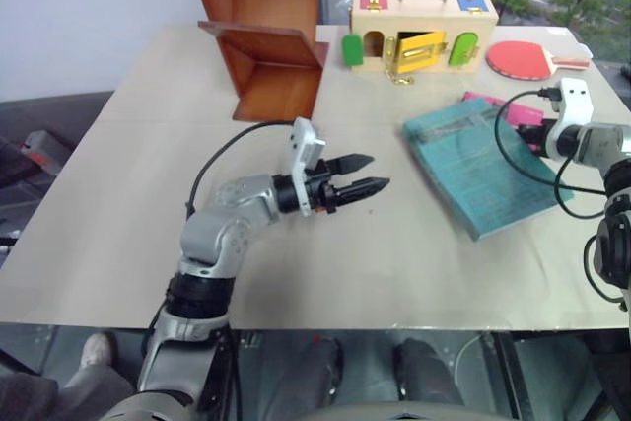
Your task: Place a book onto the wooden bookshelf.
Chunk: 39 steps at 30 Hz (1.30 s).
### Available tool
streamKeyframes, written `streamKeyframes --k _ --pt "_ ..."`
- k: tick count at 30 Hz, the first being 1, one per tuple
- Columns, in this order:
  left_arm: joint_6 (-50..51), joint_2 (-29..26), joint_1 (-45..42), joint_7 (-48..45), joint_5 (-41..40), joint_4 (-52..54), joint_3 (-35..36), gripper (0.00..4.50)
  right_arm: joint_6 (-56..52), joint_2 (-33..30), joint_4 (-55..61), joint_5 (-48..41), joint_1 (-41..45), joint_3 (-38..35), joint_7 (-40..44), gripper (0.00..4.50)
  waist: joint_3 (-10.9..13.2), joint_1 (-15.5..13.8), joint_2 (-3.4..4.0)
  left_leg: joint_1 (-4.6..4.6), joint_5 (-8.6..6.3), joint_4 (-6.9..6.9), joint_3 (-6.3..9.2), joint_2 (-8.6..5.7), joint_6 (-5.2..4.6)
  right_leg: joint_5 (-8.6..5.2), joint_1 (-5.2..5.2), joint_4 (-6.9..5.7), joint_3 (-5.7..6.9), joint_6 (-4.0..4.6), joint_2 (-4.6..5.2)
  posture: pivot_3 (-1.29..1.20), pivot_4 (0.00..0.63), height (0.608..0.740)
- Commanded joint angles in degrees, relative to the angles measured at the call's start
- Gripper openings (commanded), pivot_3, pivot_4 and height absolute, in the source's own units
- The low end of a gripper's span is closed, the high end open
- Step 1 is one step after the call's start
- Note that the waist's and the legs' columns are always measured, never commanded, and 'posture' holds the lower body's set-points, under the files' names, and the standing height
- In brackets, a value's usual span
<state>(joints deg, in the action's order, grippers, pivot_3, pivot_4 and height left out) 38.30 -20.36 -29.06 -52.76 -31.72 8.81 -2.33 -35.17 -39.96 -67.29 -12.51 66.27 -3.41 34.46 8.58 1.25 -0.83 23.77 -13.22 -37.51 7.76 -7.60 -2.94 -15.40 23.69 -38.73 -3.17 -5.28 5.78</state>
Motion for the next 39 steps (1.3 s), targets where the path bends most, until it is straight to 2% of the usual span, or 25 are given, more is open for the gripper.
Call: streamKeyframes --k 1,4,6,7,9,12,15,16,18,20,22,25,28,34,39 --pt "0.45 -0.51 -0.51 -0.49 -1.52 1.26 -0.13 3.14 0.22 -0.83 3.29 0.58 0.44 -2.09 -1.0 0.01 0.0 0.01 0.0 0.0 0.0 0.0 0.0 0.0 0.0 0.0 0.0 0.0 0.0 0.0 0.0 0.0 0.15 0.74" --pt "2.72 0.09 -0.83 0.05 -2.54 0.43 -0.55 3.14 4.55 -2.66 11.11 -1.06 -2.87 -5.47 -1.32 0.01 0.01 0.0 0.01 0.01 0.0 0.0 0.0 -0.01 0.0 0.0 0.0 0.0 0.0 0.0 0.0 0.0 0.15 0.74" --pt "4.78 1.25 -1.12 0.78 -3.63 -0.3 -0.83 3.14 3.45 -4.89 23.85 -3.36 -8.92 -8.02 1.51 0.01 0.03 -0.56 0.03 0.05 0.0 0.0 0.08 -0.02 0.0 0.0 0.0 0.03 0.08 0.0 0.0 0.0 0.15 0.74" --pt "5.28 2.01 -1.4 1.26 -3.75 -0.98 -1.08 3.14 1.83 -6.08 33.16 -5.0 -13.92 -9.6 2.93 0.26 0.03 -0.87 0.05 0.1 0.0 -0.03 0.15 -0.07 0.0 0.0 0.01 0.03 0.16 0.0 0.0 0.0 0.15 0.74" --pt "6.1 3.4 -2.12 1.8 -4.07 -2.39 -1.26 3.14 -1.62 -7.34 49.37 -7.93 -22.82 -13.15 2.97 0.95 0.01 -0.96 0.08 0.17 0.0 -0.05 0.23 -0.09 -0.01 0.0 0.01 0.12 0.26 0.0 0.0 0.0 0.15 0.74" --pt "7.58 6.06 -4.02 2.98 -4.19 -6.1 -1.31 3.14 -10.37 -7.33 74.19 -14.41 -37.07 -21.53 1.18 2.32 0.01 -0.69 0.08 0.17 -0.01 -0.05 0.35 -0.06 -0.01 0.0 -0.03 0.17 0.36 0.0 0.1 0.0 0.15 0.74" --pt "8.02 9.28 -6.04 4.29 -4.01 -10.39 -1.33 3.14 -18.18 -3.22 100.1 -25.62 -52.61 -31.72 -0.03 3.3 -0.02 -0.79 0.11 0.11 -0.01 -0.02 0.39 -0.01 0.0 0.0 -0.08 0.13 0.38 0.0 0.08 0.0 0.15 0.74" --pt "7.95 9.96 -6.64 4.26 -3.82 -11.66 -1.58 3.14 -19.75 -1.66 107.55 -29.31 -57.32 -34.25 -0.82 3.84 -0.04 -0.86 0.15 0.09 -0.01 -0.04 0.38 0.0 0.0 0.0 -0.07 0.08 0.36 0.0 0.06 0.0 0.15 0.74" --pt "8.41 11.16 -8.21 4.34 -3.57 -14.78 -1.9 3.14 -21.56 1.99 120.01 -36.92 -66.17 -38.1 -4.92 4.45 -0.03 -1.03 0.14 0.05 -0.01 -0.02 0.38 0.0 0.0 0.0 -0.08 0.0 0.36 0.0 0.08 0.0 0.15 0.74" --pt "9.66 11.92 -9.89 4.15 -3.91 -17.8 -1.8 3.14 -17.53 0.57 126.17 -38.84 -76.27 -37.59 -8.24 4.45 -0.04 -0.78 0.16 0.02 -0.02 -0.09 0.33 -0.01 -0.01 0.0 -0.08 -0.09 0.28 -0.01 0.08 0.0 0.15 0.74" --pt "11.0 12.71 -11.65 4.49 -3.71 -20.74 -2.0 3.14 -7.77 -3.63 127.29 -39.28 -88.3 -34.56 -11.69 4.45 -0.04 -1.07 0.11 -0.04 -0.15 -0.19 0.29 -0.08 -0.24 0.01 -0.16 -0.14 0.28 -0.03 0.11 0.0 0.15 0.74" --pt "15.28 14.06 -14.05 5.27 -5.1 -24.43 -0.96 3.14 7.66 -8.28 127.29 -42.75 -100.51 -29.94 -17.61 4.45 0.0 -1.14 0.01 -0.16 -0.16 -0.4 0.3 -0.1 -0.26 0.05 -0.42 -0.09 0.34 -0.14 0.05 0.0 0.15 0.74" --pt "19.3 17.5 -18.38 10.51 -4.26 -32.85 1.06 3.14 24.68 -10.07 127.29 -35.25 -112.23 -23.41 -23.78 4.45 0.01 -1.69 -0.02 -0.14 -0.15 -0.51 0.34 -0.09 -0.24 0.05 -0.44 -0.11 0.4 -0.17 0.08 0.0 0.15 0.74" --pt "21.65 24.31 -25.42 19.26 -4.63 -47.81 8.34 3.14 40.89 -16.49 127.29 -25.49 -123.98 -15.47 -36.39 4.45 0.13 -2.08 -0.24 -0.09 -0.02 -0.64 0.48 -0.12 -0.01 0.04 -0.44 -0.06 0.53 -0.2 -0.18 0.0 0.15 0.74" --pt "19.15 30.19 -30.22 24.14 -5.22 -58.56 14.46 3.14 45.75 -20.49 127.29 -22.74 -126.11 -12.19 -44.05 4.45 0.21 -2.16 -0.37 -0.05 -0.02 -0.69 0.52 -0.12 -0.01 0.03 -0.45 -0.05 0.56 -0.2 -0.19 0.0 0.15 0.74"
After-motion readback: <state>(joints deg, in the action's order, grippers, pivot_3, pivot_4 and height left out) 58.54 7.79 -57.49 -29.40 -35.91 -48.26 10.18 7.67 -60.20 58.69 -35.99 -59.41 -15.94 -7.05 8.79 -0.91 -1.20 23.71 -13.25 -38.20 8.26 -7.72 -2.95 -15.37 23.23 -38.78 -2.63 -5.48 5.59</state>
